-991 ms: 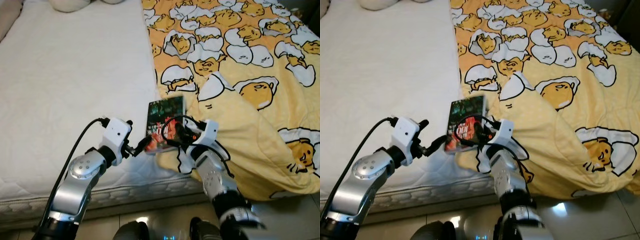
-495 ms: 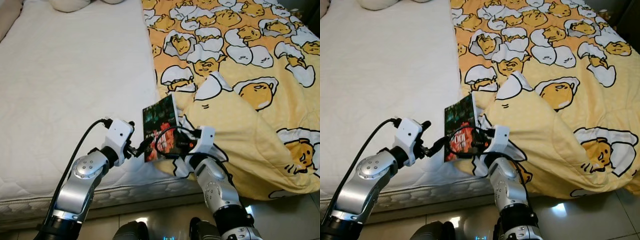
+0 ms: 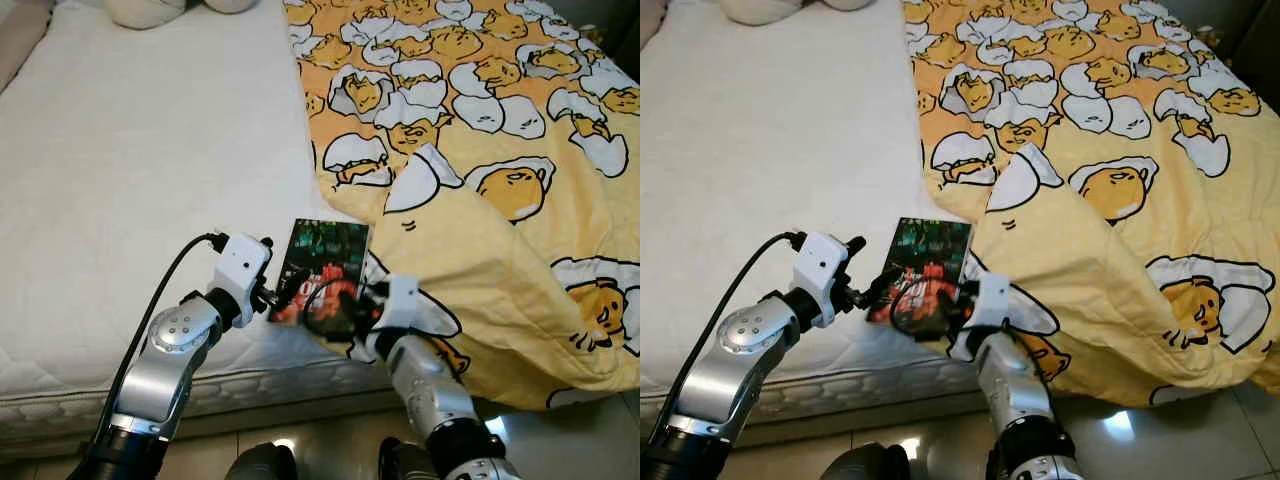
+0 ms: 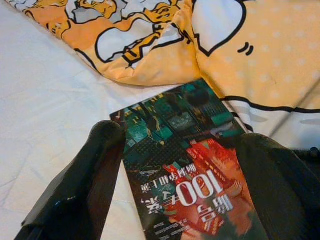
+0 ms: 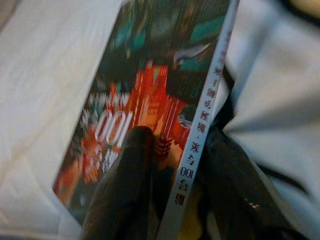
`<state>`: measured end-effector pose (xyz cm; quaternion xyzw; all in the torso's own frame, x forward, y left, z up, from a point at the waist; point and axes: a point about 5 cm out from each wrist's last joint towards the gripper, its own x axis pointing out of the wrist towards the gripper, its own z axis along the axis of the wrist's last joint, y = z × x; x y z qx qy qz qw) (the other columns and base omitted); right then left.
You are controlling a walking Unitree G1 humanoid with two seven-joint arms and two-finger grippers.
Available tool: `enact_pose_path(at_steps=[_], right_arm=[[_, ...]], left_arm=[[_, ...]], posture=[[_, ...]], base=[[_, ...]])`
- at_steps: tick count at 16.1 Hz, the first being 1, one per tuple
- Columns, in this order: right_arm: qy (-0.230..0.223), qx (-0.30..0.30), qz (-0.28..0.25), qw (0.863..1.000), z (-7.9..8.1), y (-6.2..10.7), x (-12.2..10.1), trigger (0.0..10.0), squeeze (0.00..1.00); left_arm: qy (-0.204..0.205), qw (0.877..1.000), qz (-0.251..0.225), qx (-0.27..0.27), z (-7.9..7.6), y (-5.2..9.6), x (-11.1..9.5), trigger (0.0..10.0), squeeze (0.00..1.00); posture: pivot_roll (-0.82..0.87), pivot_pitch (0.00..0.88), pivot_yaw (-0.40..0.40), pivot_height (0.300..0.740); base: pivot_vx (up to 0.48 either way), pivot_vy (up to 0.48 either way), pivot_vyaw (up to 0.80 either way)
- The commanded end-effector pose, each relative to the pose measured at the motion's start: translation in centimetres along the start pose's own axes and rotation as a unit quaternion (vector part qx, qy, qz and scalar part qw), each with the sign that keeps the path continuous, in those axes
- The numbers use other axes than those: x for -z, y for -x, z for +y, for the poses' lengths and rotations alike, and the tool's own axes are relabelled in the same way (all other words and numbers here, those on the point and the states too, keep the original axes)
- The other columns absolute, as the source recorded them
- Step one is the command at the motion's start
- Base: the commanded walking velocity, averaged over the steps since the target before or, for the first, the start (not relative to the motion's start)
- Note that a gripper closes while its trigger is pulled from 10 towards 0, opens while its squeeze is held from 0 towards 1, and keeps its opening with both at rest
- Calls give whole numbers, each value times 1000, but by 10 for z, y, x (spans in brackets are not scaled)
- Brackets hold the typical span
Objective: Clean up the room
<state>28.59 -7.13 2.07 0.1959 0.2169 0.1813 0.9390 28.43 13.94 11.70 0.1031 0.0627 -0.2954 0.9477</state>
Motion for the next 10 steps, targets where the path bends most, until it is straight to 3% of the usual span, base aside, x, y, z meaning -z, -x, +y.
enact_pose_path(at_steps=[1, 2, 5, 10], right_arm=[[2, -9, 16, 1000, 7, -3, 5, 10000, 0], [-10, -19, 13, 1000, 10, -5, 6, 0, 0], [-60, -44, 8, 997, 21, -9, 6, 0, 0], [-38, -75, -52, 995, 35, -11, -19, 0, 0]], left_arm=[[-2, 1000, 9, 2, 0, 0, 3, 10000, 0], [-3, 1000, 9, 2, 0, 0, 3, 10000, 0], [-5, 1000, 8, 3, 0, 0, 3, 10000, 0], [-6, 1000, 8, 1, 1, 0, 3, 10000, 0]], posture=[[79, 112, 78, 740], [80, 110, 79, 740], [84, 104, 78, 740], [80, 103, 77, 740]], base=[[0, 0, 0], [0, 0, 0], [0, 0, 0], [0, 0, 0]])
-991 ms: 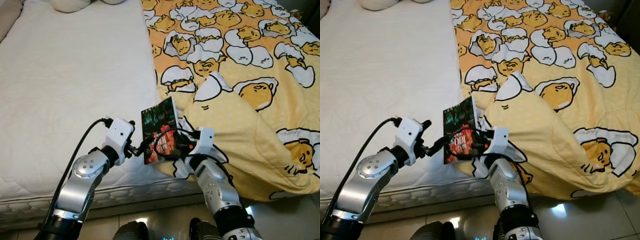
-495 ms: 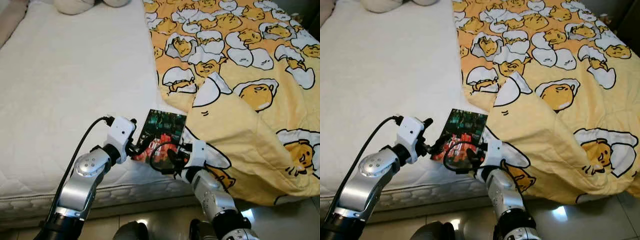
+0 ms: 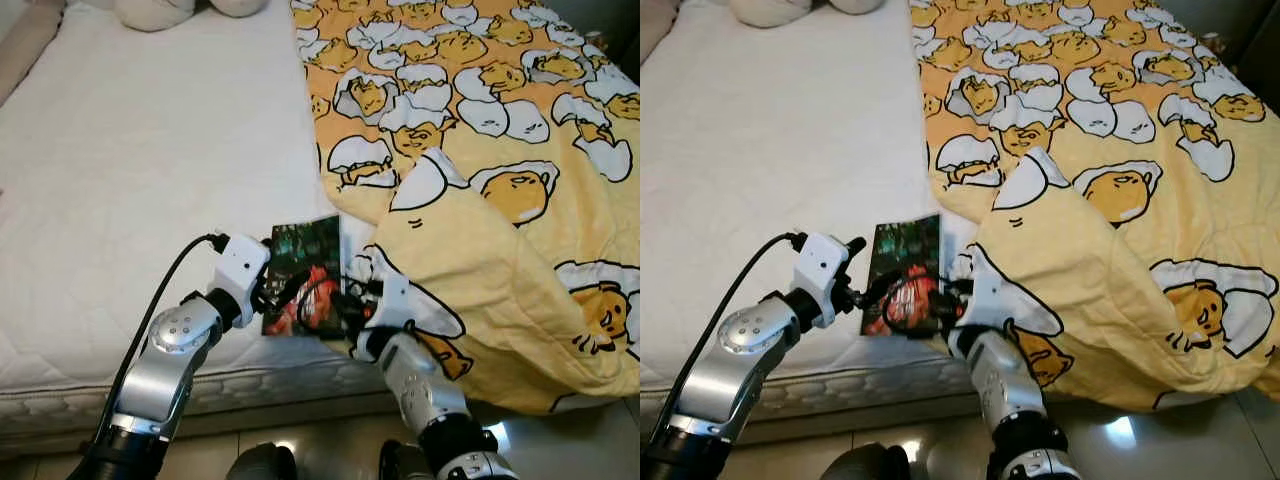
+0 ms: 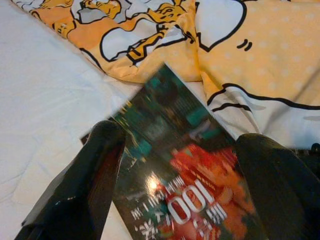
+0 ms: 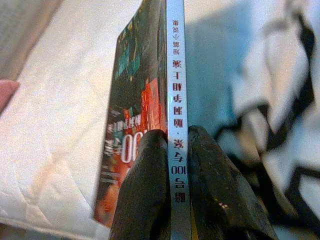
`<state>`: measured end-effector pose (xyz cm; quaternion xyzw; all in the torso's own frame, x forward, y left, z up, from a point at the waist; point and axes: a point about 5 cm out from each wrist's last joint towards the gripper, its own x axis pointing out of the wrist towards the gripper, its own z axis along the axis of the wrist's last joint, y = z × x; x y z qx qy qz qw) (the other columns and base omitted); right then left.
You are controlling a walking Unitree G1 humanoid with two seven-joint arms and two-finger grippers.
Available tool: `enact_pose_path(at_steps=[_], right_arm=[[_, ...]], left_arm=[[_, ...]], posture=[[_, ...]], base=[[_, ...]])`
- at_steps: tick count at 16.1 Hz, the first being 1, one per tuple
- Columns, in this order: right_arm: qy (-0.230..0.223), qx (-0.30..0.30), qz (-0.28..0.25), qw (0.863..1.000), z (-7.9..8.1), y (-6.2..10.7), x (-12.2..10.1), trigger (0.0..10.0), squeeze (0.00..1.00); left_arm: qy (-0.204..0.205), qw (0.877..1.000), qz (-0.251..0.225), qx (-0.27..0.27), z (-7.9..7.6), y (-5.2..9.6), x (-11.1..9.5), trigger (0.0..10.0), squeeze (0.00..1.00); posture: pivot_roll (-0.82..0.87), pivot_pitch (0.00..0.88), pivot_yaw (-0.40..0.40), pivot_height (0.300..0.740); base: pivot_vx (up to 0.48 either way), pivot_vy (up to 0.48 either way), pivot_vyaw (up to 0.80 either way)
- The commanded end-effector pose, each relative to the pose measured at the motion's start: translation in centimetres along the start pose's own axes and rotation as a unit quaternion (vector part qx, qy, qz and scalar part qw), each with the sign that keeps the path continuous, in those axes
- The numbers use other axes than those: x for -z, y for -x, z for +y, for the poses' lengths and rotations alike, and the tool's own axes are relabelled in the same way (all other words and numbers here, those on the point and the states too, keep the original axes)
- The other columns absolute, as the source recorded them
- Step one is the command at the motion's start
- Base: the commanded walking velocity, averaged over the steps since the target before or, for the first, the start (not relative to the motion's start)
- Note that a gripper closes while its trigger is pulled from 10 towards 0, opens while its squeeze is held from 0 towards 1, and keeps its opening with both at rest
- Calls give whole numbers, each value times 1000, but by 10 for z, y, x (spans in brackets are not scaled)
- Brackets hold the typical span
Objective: Clean up the room
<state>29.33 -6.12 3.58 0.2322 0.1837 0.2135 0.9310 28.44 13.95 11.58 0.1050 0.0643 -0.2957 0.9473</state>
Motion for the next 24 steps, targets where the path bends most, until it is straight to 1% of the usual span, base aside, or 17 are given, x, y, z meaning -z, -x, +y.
enact_pose_path(at_steps=[1, 4, 6, 7, 8, 9, 10, 12, 13, 14, 15, 16, 17, 18, 20, 22, 24], right_arm=[[-12, -38, -35, 999, 24, -8, -11, 0, 0], [-4, -52, -58, 997, 33, -9, -24, 0, 0], [7, -44, -67, 997, 33, -10, -28, 0, 0], [25, -33, -76, 996, 31, -9, -31, 0, 0], [67, -8, -95, 993, 25, -5, -40, 0, 0], [110, 33, -123, 986, 13, 2, -55, 0, 0], [149, 69, -152, 975, 1, 13, -71, 0, 0], [193, 101, -179, 959, -11, 26, -91, 0, 0], [225, 121, -196, 947, -16, 34, -104, 0, 0], [237, 129, -202, 942, -18, 37, -109, 0, 0], [272, 146, -219, 926, -19, 44, -122, 0, 0], [278, 148, -222, 923, -19, 46, -124, 0, 0], [274, 161, -220, 922, -26, 50, -122, 0, 0], [265, 170, -217, 924, -31, 52, -120, 0, 0], [247, 182, -206, 929, -41, 59, -110, 0, 0], [253, 190, -190, 930, -52, 67, -104, 0, 0], [258, 195, -186, 928, -60, 73, -104, 0, 0]], left_arm=[[-4, 1000, 5, 1, 1, 0, 2, 10000, 0], [-3, 1000, 5, 2, 0, -1, 2, 10000, 0], [-13, 1000, 7, -20, 4, -2, 3, 10000, 0], [-1, 999, 9, -39, 8, -2, 4, 10000, 0], [33, 996, 12, -76, 18, -2, 6, 10000, 0], [92, 987, 4, -133, 32, 0, 8, 10000, 0], [128, 975, -7, -181, 42, 1, 9, 10000, 0], [139, 965, -23, -220, 46, -2, 9, 10000, 0], [135, 963, -35, -232, 42, -7, 6, 10000, 0], [135, 962, -37, -236, 40, -9, 5, 10000, 0], [140, 961, -45, -236, 34, -16, 4, 10000, 0], [136, 962, -47, -233, 33, -17, 4, 10000, 0], [129, 963, -49, -230, 32, -20, 3, 10000, 0], [124, 966, -47, -224, 31, -22, 2, 10000, 0], [97, 971, -42, -216, 29, -23, 3, 10000, 0], [108, 964, -43, -240, 28, -19, 7, 10000, 0], [129, 959, -46, -248, 23, -19, 9, 10000, 0]], posture=[[79, 103, 77, 740], [75, 105, 77, 740], [73, 104, 76, 740], [72, 99, 73, 740], [65, 84, 61, 740], [57, 68, 52, 740], [41, 27, 29, 740], [28, 0, 8, 740], [15, 0, -18, 740], [11, 0, -24, 740], [0, 0, -46, 740], [-1, 0, -49, 740], [-5, 0, -59, 740], [-4, 0, -64, 740], [-7, 0, -72, 740], [-9, 0, -68, 740], [-21, 0, -55, 740]], base=[[0, 0, 0], [0, 0, 0], [0, 0, 0], [0, 0, 0], [0, 0, 0], [0, 0, 0], [0, 0, 0], [0, 0, 0], [0, 0, 0], [0, 0, 0], [0, 0, 0], [0, 0, 0], [0, 0, 0], [0, 0, 0], [0, 0, 0], [0, 0, 0], [0, 0, 0]])
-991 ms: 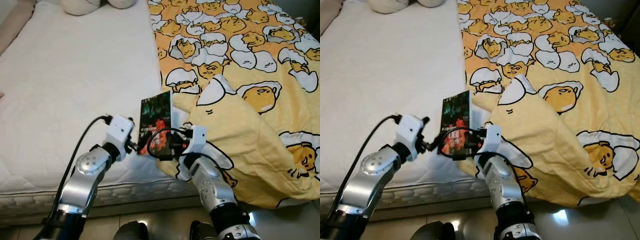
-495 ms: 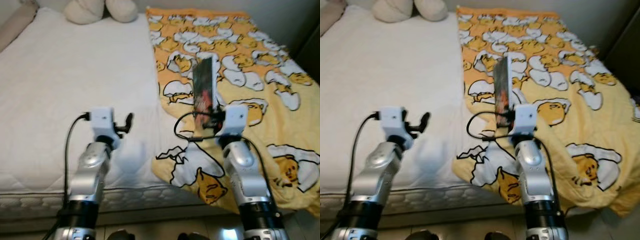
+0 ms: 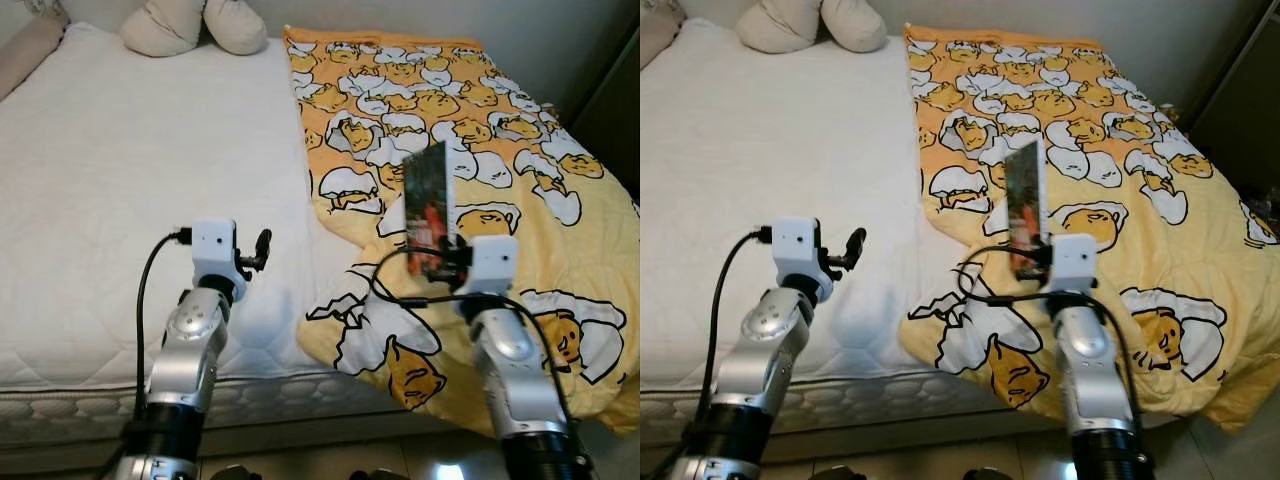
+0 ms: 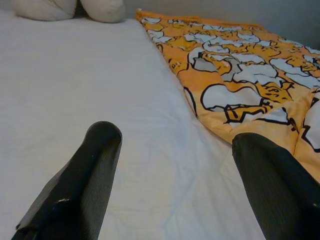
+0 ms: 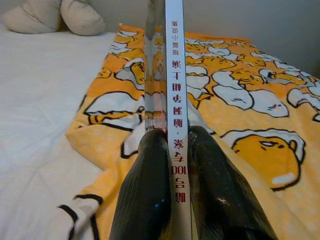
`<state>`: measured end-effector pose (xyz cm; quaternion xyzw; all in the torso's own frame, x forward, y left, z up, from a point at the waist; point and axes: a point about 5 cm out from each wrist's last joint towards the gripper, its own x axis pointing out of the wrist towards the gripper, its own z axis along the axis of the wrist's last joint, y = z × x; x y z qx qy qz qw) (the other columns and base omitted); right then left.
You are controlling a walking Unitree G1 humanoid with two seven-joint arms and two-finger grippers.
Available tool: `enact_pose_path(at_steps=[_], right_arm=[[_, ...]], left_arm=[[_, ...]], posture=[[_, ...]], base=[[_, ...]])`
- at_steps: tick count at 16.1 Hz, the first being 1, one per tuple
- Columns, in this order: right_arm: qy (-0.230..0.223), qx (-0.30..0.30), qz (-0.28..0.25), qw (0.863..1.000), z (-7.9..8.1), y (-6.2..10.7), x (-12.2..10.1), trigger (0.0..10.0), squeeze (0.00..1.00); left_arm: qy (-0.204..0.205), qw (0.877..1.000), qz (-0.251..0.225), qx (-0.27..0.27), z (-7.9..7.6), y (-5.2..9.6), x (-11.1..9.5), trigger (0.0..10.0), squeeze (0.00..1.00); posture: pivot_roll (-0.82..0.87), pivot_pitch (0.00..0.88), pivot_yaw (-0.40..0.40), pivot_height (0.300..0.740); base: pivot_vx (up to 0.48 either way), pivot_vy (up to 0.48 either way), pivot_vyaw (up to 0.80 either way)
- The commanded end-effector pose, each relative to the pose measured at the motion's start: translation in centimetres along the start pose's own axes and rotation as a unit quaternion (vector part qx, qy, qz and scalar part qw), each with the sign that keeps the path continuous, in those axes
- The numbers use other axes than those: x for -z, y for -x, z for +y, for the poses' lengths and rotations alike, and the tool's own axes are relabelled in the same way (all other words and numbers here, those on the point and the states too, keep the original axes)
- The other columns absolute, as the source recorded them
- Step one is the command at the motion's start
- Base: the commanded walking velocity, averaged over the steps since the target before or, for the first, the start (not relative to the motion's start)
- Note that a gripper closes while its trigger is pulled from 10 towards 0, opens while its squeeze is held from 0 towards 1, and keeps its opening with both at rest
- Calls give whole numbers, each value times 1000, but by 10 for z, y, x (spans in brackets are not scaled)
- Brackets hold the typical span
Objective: Clean up the room
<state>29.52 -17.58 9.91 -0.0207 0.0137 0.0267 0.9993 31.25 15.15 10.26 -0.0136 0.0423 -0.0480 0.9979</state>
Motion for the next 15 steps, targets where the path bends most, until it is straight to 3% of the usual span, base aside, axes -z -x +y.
enact_pose_path(at_steps=[1, 4, 9, 11, 15], right_arm=[[-6, 14, -21, 1000, -10, 0, -6, 0, 0], [-21, 24, -3, 999, -21, 0, 4, 0, 0], [-29, 11, -9, 999, -17, 4, 6, 0, 0], [-38, -7, -13, 999, -3, 3, 7, 0, 0], [-27, -26, -16, 999, 1, 1, 4, 0, 0]], left_arm=[[8, 1000, -9, -3, -4, 1, -2, 10000, 0], [-10, 1000, 4, 14, -19, -2, 3, 10000, 0], [-87, 995, 8, 55, -27, 1, 2, 10000, 0], [-81, 995, -3, 56, -26, -3, -5, 10000, 0], [-70, 996, -10, 53, -27, -9, -12, 10000, 0]], posture=[[-34, 0, -50, 740], [-72, 0, -18, 740], [-71, 0, 30, 740], [-67, 0, 26, 740], [-54, 0, 17, 740]], base=[[0, 0, 463], [0, 0, 679], [0, 0, 629], [0, 0, 0], [0, 315, 0]])
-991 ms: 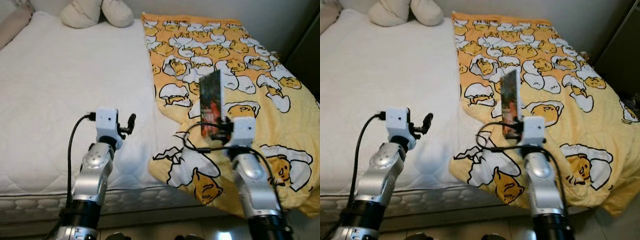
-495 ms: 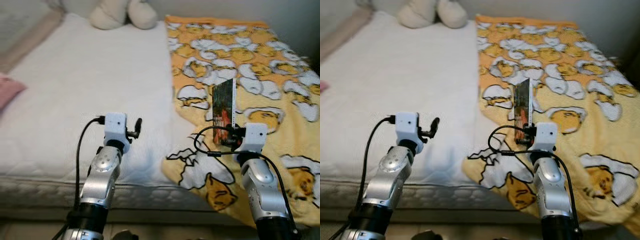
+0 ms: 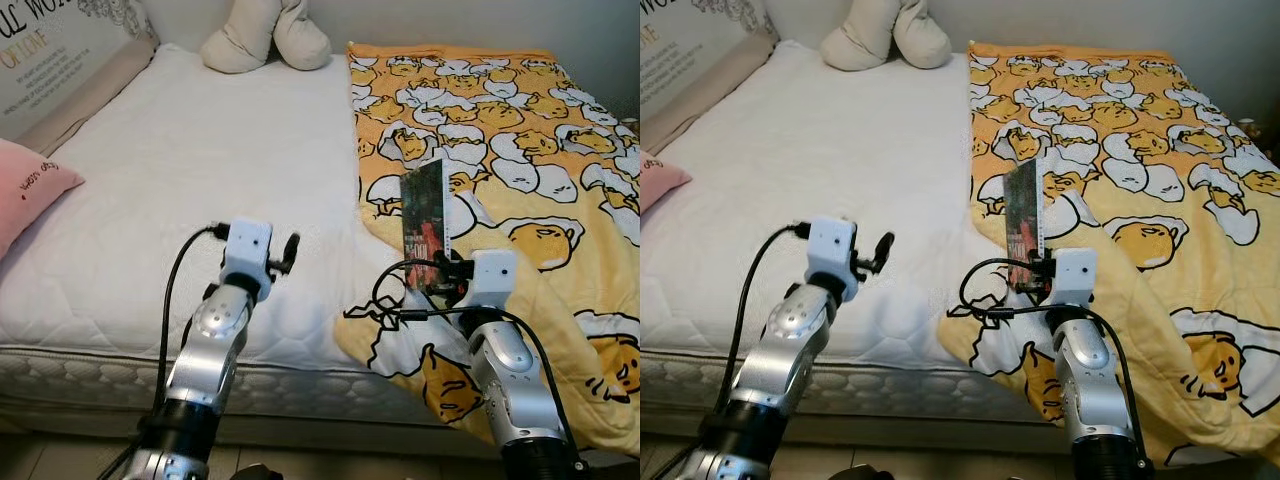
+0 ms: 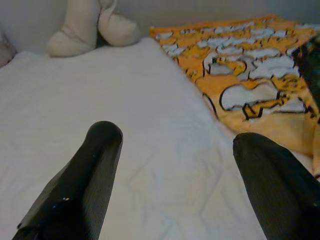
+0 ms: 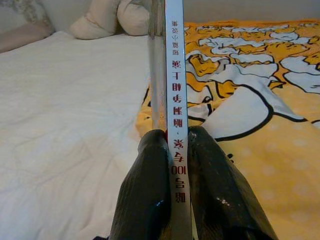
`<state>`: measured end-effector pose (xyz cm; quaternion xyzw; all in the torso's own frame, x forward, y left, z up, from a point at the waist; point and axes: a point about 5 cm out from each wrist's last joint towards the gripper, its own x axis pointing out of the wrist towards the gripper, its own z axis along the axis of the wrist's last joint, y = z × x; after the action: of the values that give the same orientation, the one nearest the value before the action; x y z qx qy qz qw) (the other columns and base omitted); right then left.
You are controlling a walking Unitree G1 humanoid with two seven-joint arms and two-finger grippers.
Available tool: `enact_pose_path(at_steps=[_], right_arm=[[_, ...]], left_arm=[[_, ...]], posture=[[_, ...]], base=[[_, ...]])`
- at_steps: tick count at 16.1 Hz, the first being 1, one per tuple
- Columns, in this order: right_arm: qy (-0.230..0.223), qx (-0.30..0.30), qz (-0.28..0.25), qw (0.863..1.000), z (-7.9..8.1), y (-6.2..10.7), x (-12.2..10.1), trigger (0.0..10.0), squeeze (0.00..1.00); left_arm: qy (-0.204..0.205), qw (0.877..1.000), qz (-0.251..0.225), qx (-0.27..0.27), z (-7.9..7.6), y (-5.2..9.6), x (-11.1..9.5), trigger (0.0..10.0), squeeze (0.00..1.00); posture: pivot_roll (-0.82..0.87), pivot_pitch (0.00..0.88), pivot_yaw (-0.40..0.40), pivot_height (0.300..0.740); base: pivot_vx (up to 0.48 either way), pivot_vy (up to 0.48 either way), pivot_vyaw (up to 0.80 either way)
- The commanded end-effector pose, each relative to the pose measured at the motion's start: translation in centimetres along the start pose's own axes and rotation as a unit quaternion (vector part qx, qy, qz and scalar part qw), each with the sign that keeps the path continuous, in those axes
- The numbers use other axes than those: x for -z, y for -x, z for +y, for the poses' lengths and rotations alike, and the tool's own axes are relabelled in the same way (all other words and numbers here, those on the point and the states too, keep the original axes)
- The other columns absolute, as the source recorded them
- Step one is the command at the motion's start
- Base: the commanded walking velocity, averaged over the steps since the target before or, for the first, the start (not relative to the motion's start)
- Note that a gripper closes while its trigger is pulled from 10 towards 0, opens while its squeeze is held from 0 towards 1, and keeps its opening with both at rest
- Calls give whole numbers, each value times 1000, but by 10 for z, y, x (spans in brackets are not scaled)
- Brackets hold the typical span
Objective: Clean up the room
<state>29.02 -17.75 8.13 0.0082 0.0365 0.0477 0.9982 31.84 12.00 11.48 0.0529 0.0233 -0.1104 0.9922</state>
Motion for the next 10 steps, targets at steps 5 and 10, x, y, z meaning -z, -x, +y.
enact_pose_path(at_steps=[5, 10], right_arm=[[0, -16, -41, 999, 6, -7, -16, 0, 0], [-12, -5, -37, 999, -1, -6, -14, 0, 0]], left_arm=[[10, 1000, 7, -19, 9, -5, -2, 10000, 0], [47, 997, 33, -55, 10, -1, 10, 10000, 0]], posture=[[-48, 0, 9, 740], [-50, 0, 14, 740]], base=[[0, 480, 0], [0, 480, 0]])
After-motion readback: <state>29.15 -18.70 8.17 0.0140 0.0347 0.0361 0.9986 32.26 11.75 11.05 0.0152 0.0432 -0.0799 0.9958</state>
